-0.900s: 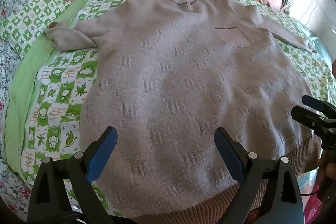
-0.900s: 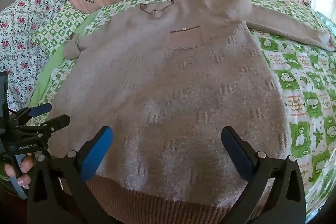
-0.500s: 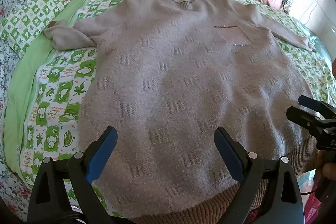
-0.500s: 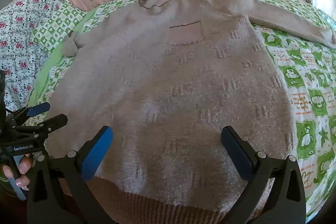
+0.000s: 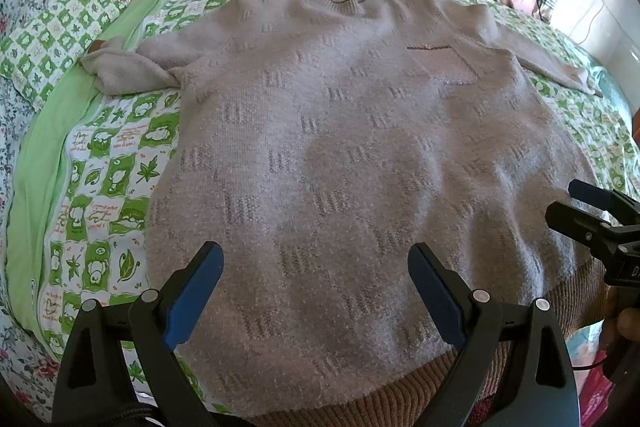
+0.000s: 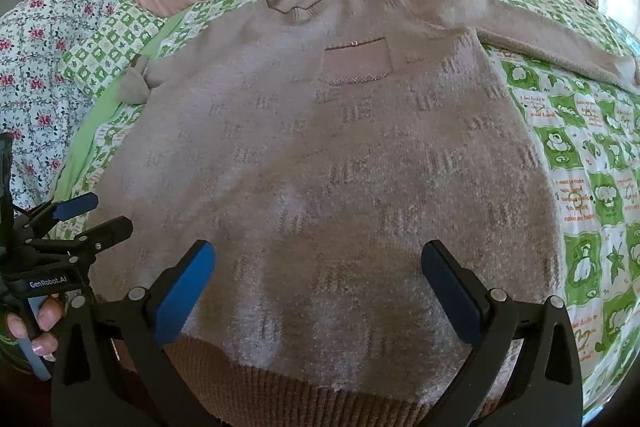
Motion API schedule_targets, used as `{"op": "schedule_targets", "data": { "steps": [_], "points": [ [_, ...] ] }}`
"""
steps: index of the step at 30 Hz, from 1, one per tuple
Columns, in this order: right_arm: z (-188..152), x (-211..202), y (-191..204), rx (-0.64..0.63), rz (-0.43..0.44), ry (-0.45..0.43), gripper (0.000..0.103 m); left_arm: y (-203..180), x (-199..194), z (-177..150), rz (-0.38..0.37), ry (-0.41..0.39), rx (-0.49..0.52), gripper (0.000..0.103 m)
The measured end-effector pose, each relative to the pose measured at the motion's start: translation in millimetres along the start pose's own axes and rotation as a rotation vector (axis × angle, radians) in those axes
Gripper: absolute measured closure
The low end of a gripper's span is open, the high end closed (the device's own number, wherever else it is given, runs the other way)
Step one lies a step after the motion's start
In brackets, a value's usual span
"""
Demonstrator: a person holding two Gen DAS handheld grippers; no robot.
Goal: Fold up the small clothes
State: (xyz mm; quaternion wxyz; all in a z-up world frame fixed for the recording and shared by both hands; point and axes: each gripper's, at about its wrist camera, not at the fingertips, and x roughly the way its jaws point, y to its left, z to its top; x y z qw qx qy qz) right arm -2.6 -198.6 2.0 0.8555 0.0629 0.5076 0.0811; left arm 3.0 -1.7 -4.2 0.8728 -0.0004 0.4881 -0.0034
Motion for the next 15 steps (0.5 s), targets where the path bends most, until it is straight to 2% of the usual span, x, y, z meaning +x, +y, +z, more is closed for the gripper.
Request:
{"op": "schedule_targets", "data": {
  "steps": [2, 7, 9, 10, 15],
  "points": [
    [0.4, -0.3, 0.1, -0.012, -0.008, -0.023, 0.0, -0.2, 0.0, 0.0, -0.004, -0.007, -0.001, 0.009],
    [2.2, 0.6, -2.4, -0.015, -0.017, -0.008, 0.0, -0.1, 0.5, 1.1, -0.002, -0.014, 0.003, 0.009],
    [2.3, 0.3, -3.8, -0.025, -0.068, 0.08, 0.0, -0.5, 0.7, 1.9, 0.017, -0.008, 0.015, 0.009],
    [2.7, -0.9, -4.0, -0.028, -0.081, 0.097, 0.0, -1.1, 0.7, 2.4, 0.025, -0.009, 0.021, 0.009],
    [4.9, -5.3, -6.8, -0.008, -0.048, 0.055, 0.0, -3.4, 2.7, 4.4, 0.035, 0.012, 0.03, 0.009]
  ]
}}
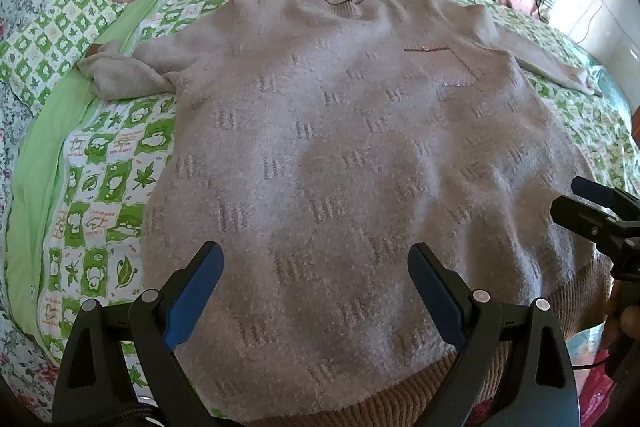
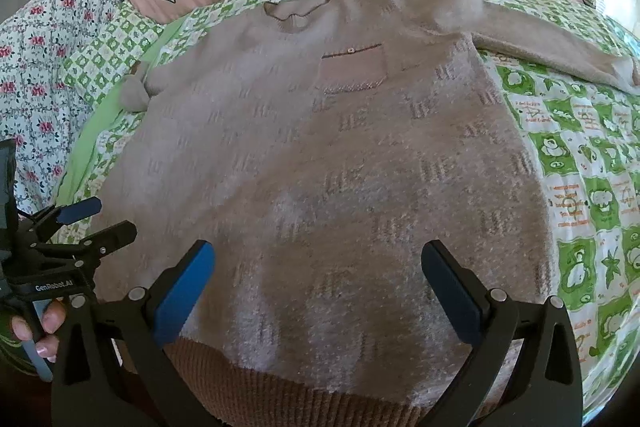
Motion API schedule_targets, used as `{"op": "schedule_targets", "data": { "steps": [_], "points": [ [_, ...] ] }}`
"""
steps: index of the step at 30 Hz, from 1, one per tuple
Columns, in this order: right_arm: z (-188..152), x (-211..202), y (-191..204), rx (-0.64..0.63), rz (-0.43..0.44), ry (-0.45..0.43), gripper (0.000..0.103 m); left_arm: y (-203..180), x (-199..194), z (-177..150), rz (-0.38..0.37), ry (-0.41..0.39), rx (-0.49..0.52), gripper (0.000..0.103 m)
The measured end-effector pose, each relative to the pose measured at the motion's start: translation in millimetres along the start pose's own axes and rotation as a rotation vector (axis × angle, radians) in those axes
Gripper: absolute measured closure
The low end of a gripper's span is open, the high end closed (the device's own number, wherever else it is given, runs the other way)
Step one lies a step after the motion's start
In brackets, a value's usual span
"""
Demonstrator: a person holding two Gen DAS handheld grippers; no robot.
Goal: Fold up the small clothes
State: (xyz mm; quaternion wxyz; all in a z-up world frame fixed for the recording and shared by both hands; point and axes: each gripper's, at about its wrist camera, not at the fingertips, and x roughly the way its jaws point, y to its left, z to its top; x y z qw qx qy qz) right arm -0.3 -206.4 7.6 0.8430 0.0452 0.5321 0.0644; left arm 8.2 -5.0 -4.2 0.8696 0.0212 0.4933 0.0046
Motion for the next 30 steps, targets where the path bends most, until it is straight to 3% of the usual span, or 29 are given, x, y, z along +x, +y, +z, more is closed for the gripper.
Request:
{"op": "schedule_targets", "data": {
  "steps": [10, 16, 22, 30],
  "points": [
    [6, -3, -18, 0.052, -0.004, -0.056, 0.0, 2, 9, 11, -0.049, -0.025, -0.027, 0.009],
    [19, -11, -66, 0.175, -0.014, -0.084, 0.0, 6, 14, 34, -0.021, -0.066, -0.033, 0.008],
    [38, -26, -149, 0.318, -0.073, -0.152, 0.0, 11, 19, 64, -0.013, -0.108, -0.052, 0.008],
    [71, -50, -302, 0.583, -0.22, -0.282, 0.004, -4, 41, 87, -0.041, -0.052, -0.055, 0.008]
  ]
}}
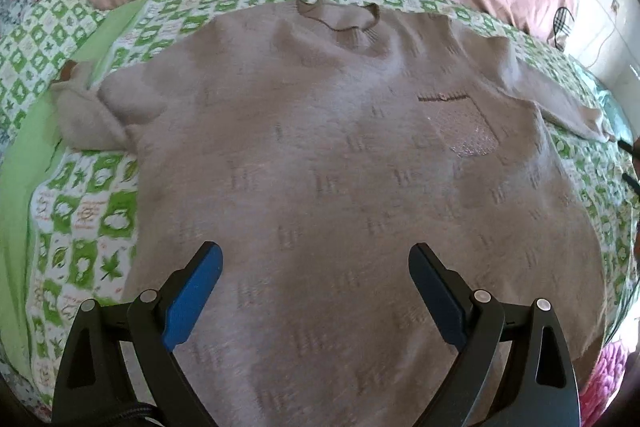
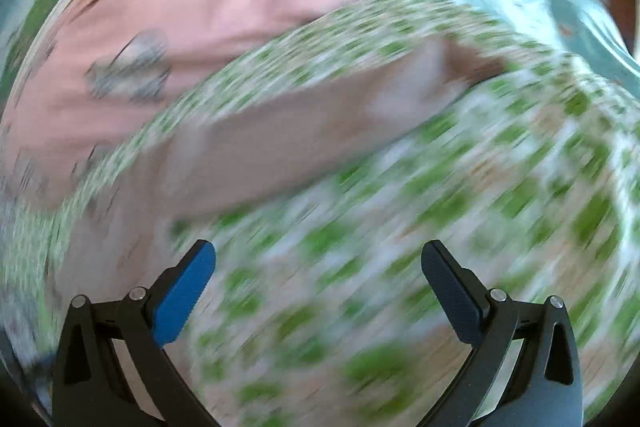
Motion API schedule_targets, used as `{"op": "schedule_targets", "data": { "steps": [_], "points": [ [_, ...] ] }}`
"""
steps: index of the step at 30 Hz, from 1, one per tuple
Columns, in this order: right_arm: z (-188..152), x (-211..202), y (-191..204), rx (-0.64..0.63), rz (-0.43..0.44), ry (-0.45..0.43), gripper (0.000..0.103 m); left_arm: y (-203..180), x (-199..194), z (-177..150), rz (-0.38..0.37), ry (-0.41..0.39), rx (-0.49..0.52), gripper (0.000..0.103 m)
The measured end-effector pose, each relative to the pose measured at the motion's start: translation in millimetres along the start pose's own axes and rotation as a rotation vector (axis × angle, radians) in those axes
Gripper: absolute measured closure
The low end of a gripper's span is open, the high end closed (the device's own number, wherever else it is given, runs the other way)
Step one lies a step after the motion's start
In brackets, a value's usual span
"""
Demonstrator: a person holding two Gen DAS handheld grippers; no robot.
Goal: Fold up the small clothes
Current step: 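Grasp the sweater's brown ribbed cuff with the right gripper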
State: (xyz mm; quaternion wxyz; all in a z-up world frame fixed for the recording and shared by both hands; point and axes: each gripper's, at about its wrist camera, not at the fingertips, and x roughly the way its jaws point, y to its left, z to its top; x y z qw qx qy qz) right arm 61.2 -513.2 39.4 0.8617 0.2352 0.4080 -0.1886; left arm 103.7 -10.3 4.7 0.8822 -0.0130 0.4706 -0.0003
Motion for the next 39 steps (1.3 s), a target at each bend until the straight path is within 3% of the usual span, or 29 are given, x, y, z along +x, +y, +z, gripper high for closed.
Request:
{"op": "schedule_targets", "data": {
  "steps": [3, 9, 12, 13, 14, 16, 21, 24, 29, 32, 39],
  "points": [
    [42, 12, -34, 0.093, -0.031, -0.063, 0.012, -10, 13, 0, -0.006, 0.038, 0.014, 0.008],
    [96, 57, -80, 0.263, -0.044, -0.057, 0.042, -20, 35, -2, 0.001, 0.096, 0.028, 0.008],
    [104, 62, -93, 0.313, -0.031, -0.068, 0.066, -21, 39, -2, -0.002, 0.108, 0.025, 0.008],
    [107, 62, -94, 0.313, -0.027, -0.081, 0.08, -21, 41, -2, -0.003, 0.11, 0.023, 0.008],
    [109, 61, -92, 0.308, -0.014, -0.087, 0.088, -21, 42, -2, -0.004, 0.112, 0.022, 0.008],
    [115, 58, -84, 0.272, 0.021, -0.097, 0.092, -21, 43, -3, -0.014, 0.12, 0.014, 0.008],
    [106, 40, -11, 0.103, 0.138, -0.088, 0.093, -17, 42, -6, -0.034, 0.121, -0.001, 0.008],
    [91, 35, 52, 0.02, 0.278, -0.059, 0.093, -11, 37, -8, -0.041, 0.113, -0.016, 0.008],
    [44, 44, 175, -0.101, 0.536, 0.078, 0.093, 11, 24, -6, -0.055, 0.082, -0.06, 0.008],
    [13, 56, 242, -0.147, 0.646, 0.178, 0.093, 27, 17, -3, -0.06, 0.058, -0.09, 0.008],
    [-55, 86, 359, -0.215, 0.797, 0.339, 0.093, 72, 4, 4, -0.061, 0.01, -0.168, 0.008]
  ]
}}
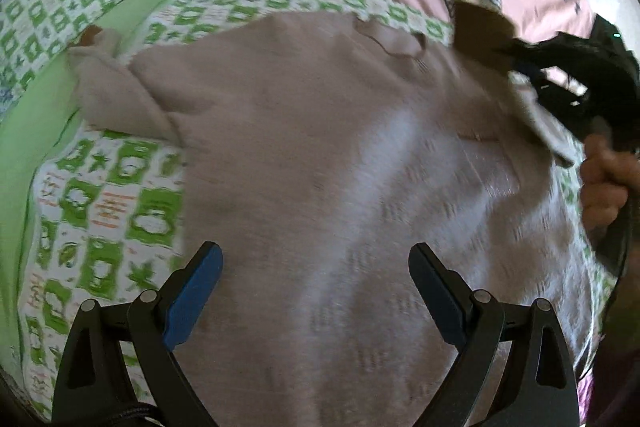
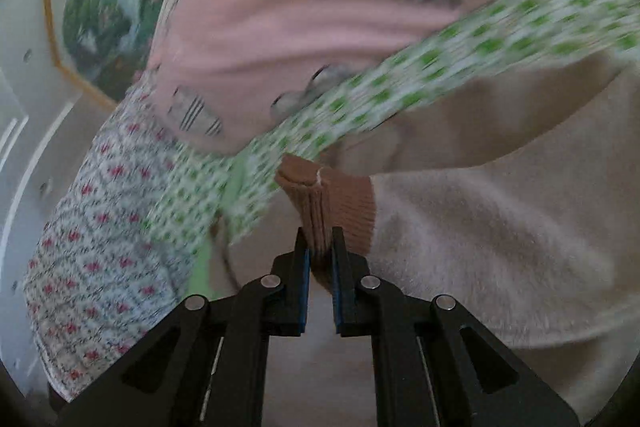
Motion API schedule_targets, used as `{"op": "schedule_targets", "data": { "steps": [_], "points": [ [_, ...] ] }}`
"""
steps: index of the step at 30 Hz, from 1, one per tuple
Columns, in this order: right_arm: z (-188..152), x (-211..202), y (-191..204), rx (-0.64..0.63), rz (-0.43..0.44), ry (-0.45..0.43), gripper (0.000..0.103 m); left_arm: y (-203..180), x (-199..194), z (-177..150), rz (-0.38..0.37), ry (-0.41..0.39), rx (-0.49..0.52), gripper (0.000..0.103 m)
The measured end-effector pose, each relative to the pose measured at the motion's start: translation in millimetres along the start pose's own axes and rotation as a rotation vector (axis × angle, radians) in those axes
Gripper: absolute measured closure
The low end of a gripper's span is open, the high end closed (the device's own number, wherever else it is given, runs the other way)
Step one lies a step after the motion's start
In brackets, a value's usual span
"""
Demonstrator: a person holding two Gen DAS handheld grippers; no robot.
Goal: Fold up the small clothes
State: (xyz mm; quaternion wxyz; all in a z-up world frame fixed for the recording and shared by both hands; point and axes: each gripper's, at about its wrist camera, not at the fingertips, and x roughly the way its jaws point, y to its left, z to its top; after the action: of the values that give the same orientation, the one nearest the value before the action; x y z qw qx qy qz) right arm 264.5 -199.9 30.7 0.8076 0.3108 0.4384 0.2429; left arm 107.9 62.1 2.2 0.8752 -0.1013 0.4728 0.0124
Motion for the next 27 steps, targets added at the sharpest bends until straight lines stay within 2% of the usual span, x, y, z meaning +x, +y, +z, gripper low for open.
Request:
{"op": "schedule_targets", "data": {
  "steps": [4, 8, 10, 12, 14, 15, 20, 23, 24, 25, 26, 27],
  "points": [
    [-23, 52, 26, -0.015, 0.049, 0.098, 0.093, 20, -4, 8, -0.031, -0.013, -0.047, 0.008],
    [-39, 90, 35, -0.044, 0.048, 0.181, 0.092, 31, 2, 19, -0.06, -0.021, -0.072, 0.008],
    [-45, 103, 35, -0.045, 0.035, 0.219, 0.088, 33, 8, 25, -0.076, -0.019, -0.077, 0.008],
    [-49, 111, 29, -0.024, 0.024, 0.257, 0.076, 32, 18, 35, -0.095, -0.013, -0.081, 0.008],
    [-49, 105, 24, 0.006, 0.044, 0.255, 0.047, 30, 33, 47, -0.124, 0.005, -0.086, 0.008],
    [-48, 99, 24, 0.009, 0.052, 0.239, 0.043, 29, 40, 53, -0.139, 0.011, -0.093, 0.008],
    [-41, 38, 15, 0.003, 0.016, 0.116, 0.042, 26, 92, 88, -0.257, 0.082, -0.164, 0.008],
    [-41, -1, 4, 0.011, -0.029, 0.056, 0.042, 22, 113, 101, -0.266, 0.076, -0.19, 0.01],
    [-42, -10, 2, 0.014, -0.043, 0.04, 0.042, 19, 115, 105, -0.27, 0.05, -0.179, 0.023],
    [-43, -22, -3, 0.025, -0.054, 0.029, 0.042, 15, 116, 108, -0.275, 0.03, -0.158, 0.049],
    [-44, -35, -9, 0.032, -0.069, 0.005, 0.042, 9, 120, 111, -0.286, 0.034, -0.13, 0.069],
    [-44, -45, -15, 0.038, -0.087, -0.016, 0.042, 6, 123, 112, -0.305, 0.05, -0.123, 0.096]
  ]
}}
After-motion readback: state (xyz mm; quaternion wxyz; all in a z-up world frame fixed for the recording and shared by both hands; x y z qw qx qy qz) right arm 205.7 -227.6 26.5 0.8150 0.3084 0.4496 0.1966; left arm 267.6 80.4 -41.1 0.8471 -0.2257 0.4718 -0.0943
